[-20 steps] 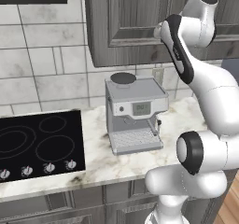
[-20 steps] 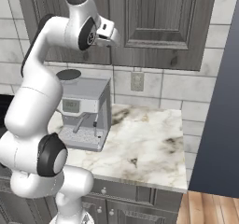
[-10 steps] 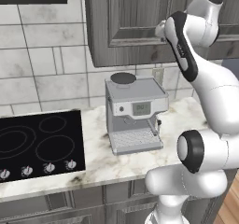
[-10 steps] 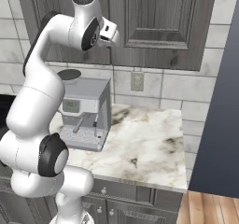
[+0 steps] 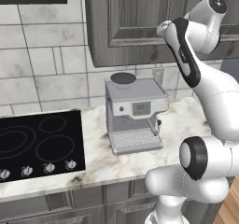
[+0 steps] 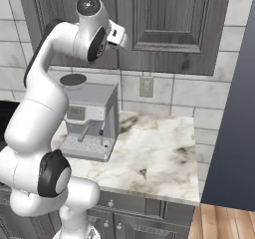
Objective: Open the cabinet, pick the kettle from the cabinet, and place it in the sink.
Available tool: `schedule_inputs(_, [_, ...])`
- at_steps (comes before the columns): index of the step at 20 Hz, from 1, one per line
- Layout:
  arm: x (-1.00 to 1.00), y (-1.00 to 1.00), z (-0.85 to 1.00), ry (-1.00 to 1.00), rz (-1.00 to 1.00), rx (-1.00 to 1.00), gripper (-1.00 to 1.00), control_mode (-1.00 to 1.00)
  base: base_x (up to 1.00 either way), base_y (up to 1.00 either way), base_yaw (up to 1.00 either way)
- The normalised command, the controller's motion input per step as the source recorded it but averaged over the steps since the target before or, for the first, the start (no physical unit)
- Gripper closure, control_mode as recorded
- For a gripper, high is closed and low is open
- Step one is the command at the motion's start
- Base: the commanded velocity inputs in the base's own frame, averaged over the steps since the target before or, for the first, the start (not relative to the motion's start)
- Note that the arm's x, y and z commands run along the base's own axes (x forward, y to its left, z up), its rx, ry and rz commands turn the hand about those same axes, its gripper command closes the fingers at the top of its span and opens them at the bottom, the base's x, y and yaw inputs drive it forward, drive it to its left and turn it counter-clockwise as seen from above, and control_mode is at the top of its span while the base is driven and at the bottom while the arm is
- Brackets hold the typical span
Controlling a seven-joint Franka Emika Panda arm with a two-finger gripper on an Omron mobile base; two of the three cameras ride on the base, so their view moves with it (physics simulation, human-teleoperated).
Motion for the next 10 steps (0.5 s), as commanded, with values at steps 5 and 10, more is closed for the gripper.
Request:
schedule_inputs(5, [0.06, 0.07, -0.05, 0.04, -0.03, 0.00, 1.00, -1.00, 0.00, 0.00, 0.00])
schedule_inputs(10, [0.00, 0.11, -0.10, 0.21, -0.04, 0.03, 1.00, -1.00, 0.00, 0.00, 0.00])
